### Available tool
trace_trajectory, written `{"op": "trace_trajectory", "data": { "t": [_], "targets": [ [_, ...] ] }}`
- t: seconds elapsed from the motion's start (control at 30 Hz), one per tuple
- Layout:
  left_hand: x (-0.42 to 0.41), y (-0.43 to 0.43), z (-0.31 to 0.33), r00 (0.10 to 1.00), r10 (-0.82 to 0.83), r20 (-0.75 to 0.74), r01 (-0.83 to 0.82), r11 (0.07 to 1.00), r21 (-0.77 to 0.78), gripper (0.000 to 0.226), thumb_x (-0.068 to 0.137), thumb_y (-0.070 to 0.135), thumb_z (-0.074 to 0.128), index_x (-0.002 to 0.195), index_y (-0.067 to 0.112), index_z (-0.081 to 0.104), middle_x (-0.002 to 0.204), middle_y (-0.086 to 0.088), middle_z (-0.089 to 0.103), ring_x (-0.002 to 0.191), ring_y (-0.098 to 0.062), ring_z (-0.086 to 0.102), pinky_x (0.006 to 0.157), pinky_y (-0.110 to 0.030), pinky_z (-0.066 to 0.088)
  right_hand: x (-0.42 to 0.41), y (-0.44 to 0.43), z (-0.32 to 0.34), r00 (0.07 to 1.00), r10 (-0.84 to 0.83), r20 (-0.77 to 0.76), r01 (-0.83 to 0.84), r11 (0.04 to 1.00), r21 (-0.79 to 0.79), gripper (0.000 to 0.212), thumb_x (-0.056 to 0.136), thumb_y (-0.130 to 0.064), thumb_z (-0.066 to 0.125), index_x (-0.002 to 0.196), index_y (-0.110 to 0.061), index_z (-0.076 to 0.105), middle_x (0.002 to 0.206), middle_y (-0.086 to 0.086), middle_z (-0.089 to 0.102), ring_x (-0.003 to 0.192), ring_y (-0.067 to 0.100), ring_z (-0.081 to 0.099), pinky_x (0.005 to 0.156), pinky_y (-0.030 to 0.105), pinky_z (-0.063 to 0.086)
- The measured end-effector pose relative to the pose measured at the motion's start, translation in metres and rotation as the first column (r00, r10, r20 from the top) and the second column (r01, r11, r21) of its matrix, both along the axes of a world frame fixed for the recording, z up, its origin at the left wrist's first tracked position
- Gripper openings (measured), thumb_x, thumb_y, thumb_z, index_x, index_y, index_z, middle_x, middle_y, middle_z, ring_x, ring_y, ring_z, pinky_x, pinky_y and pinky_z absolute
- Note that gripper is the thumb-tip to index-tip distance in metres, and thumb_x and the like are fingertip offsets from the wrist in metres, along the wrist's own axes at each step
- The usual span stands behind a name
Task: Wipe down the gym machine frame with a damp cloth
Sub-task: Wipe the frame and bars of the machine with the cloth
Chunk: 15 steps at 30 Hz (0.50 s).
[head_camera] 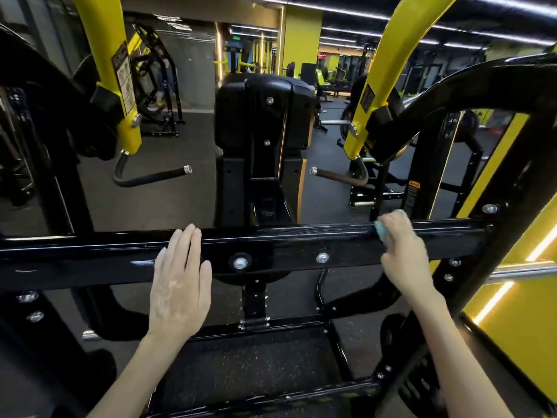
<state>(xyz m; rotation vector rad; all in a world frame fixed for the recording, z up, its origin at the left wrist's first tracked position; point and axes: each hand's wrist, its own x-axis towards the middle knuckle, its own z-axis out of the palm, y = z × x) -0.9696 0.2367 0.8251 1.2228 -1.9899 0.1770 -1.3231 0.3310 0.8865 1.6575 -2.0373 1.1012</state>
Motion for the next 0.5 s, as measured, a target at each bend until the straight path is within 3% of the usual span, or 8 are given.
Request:
{"op": "trace_trajectory", "data": {
  "t": [0.1, 0.17, 0.27, 0.37, 0.5],
  "targets": [
    [-0.002, 0.000, 0.000, 1.000, 0.010, -0.002, -0.010, 1.000, -0.017, 0.055, 0.102, 0.026, 0.028, 0.149, -0.002, 0.035, 0.156, -0.014, 0.035, 0.147, -0.030, 0.027, 0.119, -0.045, 0.019, 0.001, 0.005, -0.012, 0.991, -0.120, 0.065, 0.124, 0.989, -0.075, 0.055, 0.064, 0.031, 0.047, 0.111, 0.005, 0.059, 0.118, 0.018, 0.058, 0.121, 0.040, 0.052, 0.089, 0.035, 0.043],
    [-0.004, 0.000, 0.000, 1.000, 0.015, 0.002, -0.015, 0.999, -0.035, 0.054, 0.102, 0.025, 0.029, 0.148, -0.003, 0.036, 0.155, -0.016, 0.037, 0.146, -0.032, 0.029, 0.118, -0.047, 0.022, 0.016, -0.001, -0.016, 0.992, -0.105, 0.067, 0.112, 0.987, -0.112, 0.052, 0.069, 0.030, 0.048, 0.114, 0.006, 0.059, 0.120, 0.018, 0.059, 0.122, 0.038, 0.051, 0.096, 0.034, 0.041],
    [-0.005, 0.002, 0.000, 1.000, 0.031, 0.002, -0.031, 0.999, -0.036, 0.054, 0.102, 0.025, 0.030, 0.147, -0.004, 0.037, 0.154, -0.017, 0.038, 0.145, -0.032, 0.030, 0.117, -0.049, 0.024, 0.058, -0.018, -0.016, 0.999, 0.030, 0.023, -0.028, 0.996, -0.089, 0.054, 0.063, 0.028, 0.049, 0.108, 0.001, 0.060, 0.110, 0.011, 0.059, 0.109, 0.031, 0.053, 0.096, 0.038, 0.044],
    [-0.005, 0.004, 0.003, 0.999, 0.035, -0.001, -0.035, 0.999, -0.037, 0.055, 0.101, 0.025, 0.030, 0.146, -0.004, 0.039, 0.153, -0.017, 0.040, 0.145, -0.032, 0.031, 0.117, -0.049, 0.025, 0.114, -0.034, -0.013, 0.973, 0.227, -0.041, -0.228, 0.974, -0.013, 0.051, 0.053, 0.022, 0.048, 0.096, -0.005, 0.058, 0.098, 0.005, 0.054, 0.092, 0.025, 0.049, 0.078, 0.042, 0.045],
    [-0.001, 0.005, 0.007, 1.000, 0.017, 0.019, -0.017, 1.000, -0.019, 0.055, 0.103, 0.028, 0.029, 0.148, -0.002, 0.038, 0.154, -0.015, 0.039, 0.146, -0.031, 0.031, 0.118, -0.050, 0.026, 0.184, -0.057, -0.011, 0.897, 0.421, -0.136, -0.419, 0.907, 0.047, 0.053, 0.056, 0.017, 0.058, 0.105, -0.005, 0.058, 0.109, 0.008, 0.054, 0.109, 0.030, 0.051, 0.092, 0.046, 0.043]
  ]
}}
